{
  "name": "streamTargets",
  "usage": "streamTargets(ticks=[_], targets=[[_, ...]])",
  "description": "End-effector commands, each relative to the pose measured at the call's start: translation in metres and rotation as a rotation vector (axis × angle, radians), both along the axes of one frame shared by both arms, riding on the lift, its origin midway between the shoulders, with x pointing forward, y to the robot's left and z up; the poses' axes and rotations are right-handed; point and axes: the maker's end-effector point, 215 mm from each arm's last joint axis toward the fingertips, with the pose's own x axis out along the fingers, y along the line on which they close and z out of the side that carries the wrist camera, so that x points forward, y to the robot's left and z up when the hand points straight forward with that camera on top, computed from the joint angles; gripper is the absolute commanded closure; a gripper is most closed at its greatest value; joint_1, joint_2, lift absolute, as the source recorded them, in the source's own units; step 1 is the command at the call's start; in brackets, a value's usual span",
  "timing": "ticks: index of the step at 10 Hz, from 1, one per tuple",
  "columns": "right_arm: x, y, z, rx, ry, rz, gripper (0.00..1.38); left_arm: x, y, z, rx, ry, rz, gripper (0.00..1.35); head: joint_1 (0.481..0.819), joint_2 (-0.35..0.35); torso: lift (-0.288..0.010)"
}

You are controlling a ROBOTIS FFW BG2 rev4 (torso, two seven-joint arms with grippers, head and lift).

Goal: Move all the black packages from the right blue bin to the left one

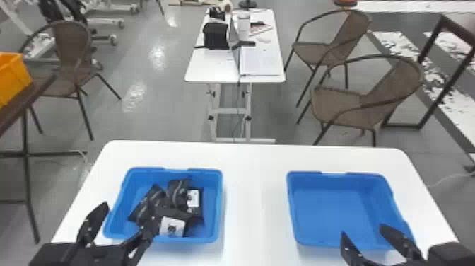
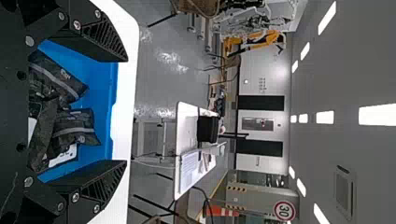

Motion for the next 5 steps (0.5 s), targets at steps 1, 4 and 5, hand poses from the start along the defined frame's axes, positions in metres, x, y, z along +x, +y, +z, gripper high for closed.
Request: streamTargets(ticks=[1,4,5], targets=[[0.0004,0.0005,-0.0001,0.006,0.000,-0.004,0.29,0.0017,-0.0004,0.0014,0.003,-0.003,-0.004,0.27,0.695,0.008,0.000],[0.0007,0.0015,-0.0014,0.018,0.001,-0.005,0.29,0.0027,0.0006,0.0020,0.004,-0.005,-0.004,0.27,0.695,0.008,0.000],[0.0007,0.0015,-0.0014,0.018,0.001,-0.005,0.29,0.0034,0.0006,0.0030,0.005,-0.009,-0.004,0.27,0.695,0.009,0.000]])
